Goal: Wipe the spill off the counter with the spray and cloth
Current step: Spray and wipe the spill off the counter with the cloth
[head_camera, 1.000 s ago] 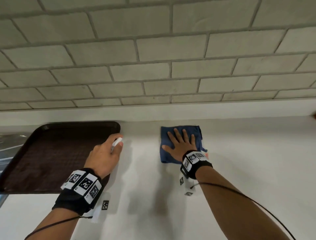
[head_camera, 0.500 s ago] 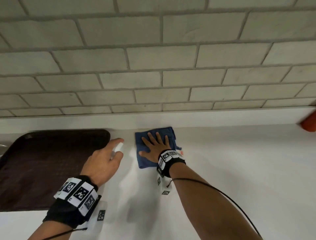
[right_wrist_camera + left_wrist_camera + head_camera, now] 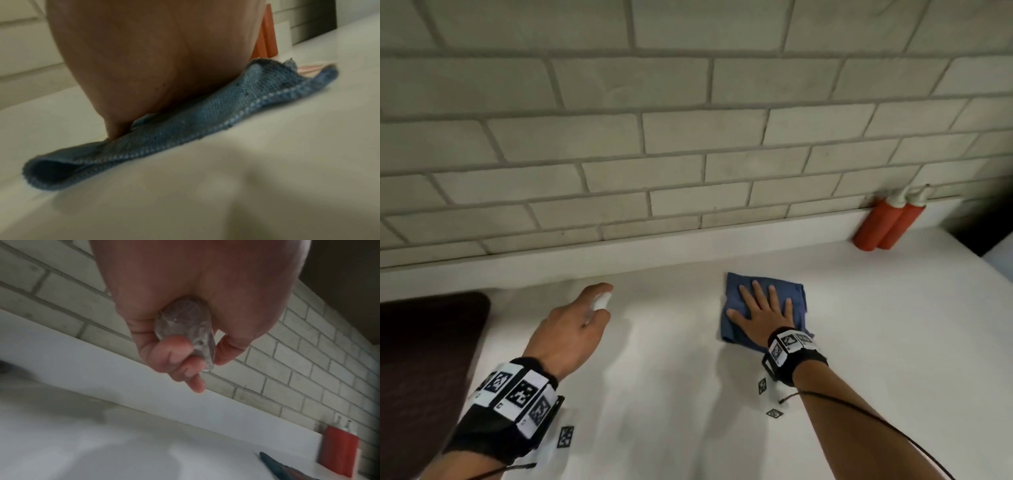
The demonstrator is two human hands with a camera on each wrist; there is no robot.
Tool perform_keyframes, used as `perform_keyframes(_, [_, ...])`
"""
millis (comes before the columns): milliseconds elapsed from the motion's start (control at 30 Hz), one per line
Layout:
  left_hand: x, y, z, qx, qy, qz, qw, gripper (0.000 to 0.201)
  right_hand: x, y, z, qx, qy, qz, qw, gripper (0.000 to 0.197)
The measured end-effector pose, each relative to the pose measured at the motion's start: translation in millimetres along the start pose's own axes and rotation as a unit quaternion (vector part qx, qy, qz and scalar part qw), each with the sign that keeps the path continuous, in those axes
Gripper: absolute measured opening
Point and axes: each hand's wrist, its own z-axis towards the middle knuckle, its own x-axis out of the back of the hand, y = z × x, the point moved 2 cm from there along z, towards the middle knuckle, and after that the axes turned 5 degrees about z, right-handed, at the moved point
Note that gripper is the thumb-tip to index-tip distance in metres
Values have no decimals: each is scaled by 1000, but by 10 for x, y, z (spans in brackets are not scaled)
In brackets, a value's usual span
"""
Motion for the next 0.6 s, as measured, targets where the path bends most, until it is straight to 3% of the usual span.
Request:
perform_keyframes(167, [-443,549,-108,-34,13,1,999,46,-198,478,-685,34,-10,-28,999,87])
perform_keyframes(300, [-705,911,-228,-75,45,12,996,42,-340,776,-1182,72,-4,-94,993,77])
perform_keyframes(400, [-856,1049,-268,-63,66,31,995,30,-402,1103,-1458,100,-12,-110,989,74])
perform_keyframes(500, [-1015,1143,-345,-62,56,53,995,23,-131,1433,-1407,98,-14,-85,991,80])
perform_keyframes(600, [-1110,1208,-475,-64,35,68,995,24,105,1697,-1027,88,-34,-64,994,95])
